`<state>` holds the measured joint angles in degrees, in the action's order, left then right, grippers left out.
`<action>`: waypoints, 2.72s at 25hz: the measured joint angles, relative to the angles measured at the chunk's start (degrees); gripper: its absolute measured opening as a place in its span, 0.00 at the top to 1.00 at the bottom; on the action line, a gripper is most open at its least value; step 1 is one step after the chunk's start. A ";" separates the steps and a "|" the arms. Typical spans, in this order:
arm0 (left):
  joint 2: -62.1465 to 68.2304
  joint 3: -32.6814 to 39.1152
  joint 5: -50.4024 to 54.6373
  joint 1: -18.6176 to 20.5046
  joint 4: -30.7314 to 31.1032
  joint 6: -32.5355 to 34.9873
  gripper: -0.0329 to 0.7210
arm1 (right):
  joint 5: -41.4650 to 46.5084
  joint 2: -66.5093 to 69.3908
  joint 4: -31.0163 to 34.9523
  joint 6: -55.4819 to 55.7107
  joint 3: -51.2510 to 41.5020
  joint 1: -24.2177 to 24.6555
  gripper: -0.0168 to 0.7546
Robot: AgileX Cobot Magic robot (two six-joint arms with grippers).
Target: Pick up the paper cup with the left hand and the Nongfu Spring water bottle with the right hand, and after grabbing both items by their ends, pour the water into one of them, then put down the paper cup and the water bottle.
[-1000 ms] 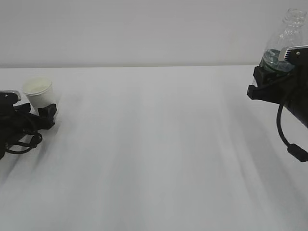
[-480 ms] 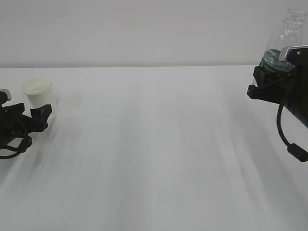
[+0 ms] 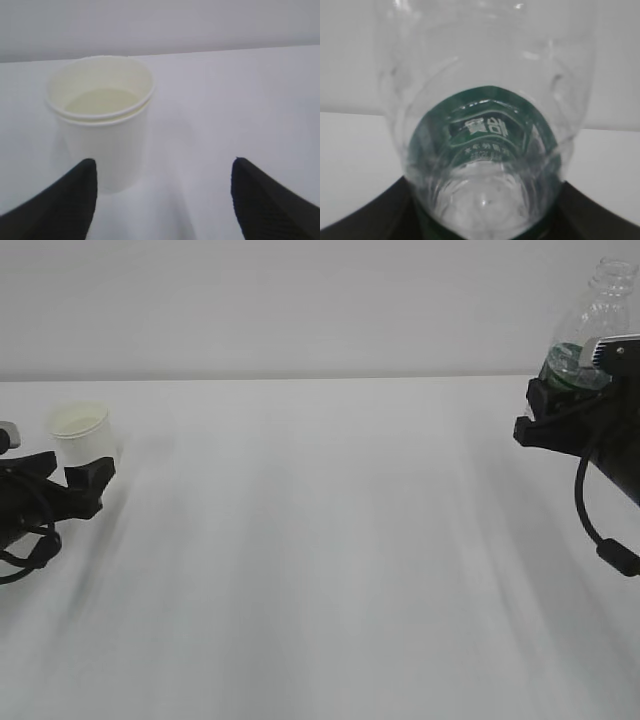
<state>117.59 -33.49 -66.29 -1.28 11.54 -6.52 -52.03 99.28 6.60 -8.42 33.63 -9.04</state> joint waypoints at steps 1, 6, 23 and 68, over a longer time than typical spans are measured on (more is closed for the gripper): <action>-0.54 0.23 0.00 -0.65 0.00 0.00 0.16 | 0.08 0.00 0.00 0.00 0.00 0.00 0.45; -3.31 0.37 0.00 -3.55 0.43 0.00 0.17 | 1.03 0.00 0.00 0.08 0.00 0.00 0.45; -5.72 0.37 0.00 -5.91 -0.60 0.00 0.17 | 1.28 0.00 0.12 0.08 0.00 0.00 0.45; -5.72 0.37 0.00 -5.91 -0.87 0.22 0.18 | -5.52 23.09 -6.60 2.68 13.81 0.00 0.46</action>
<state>111.87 -33.11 -66.29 -7.19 10.68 -6.30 -57.55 122.37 0.00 -5.74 47.44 -9.04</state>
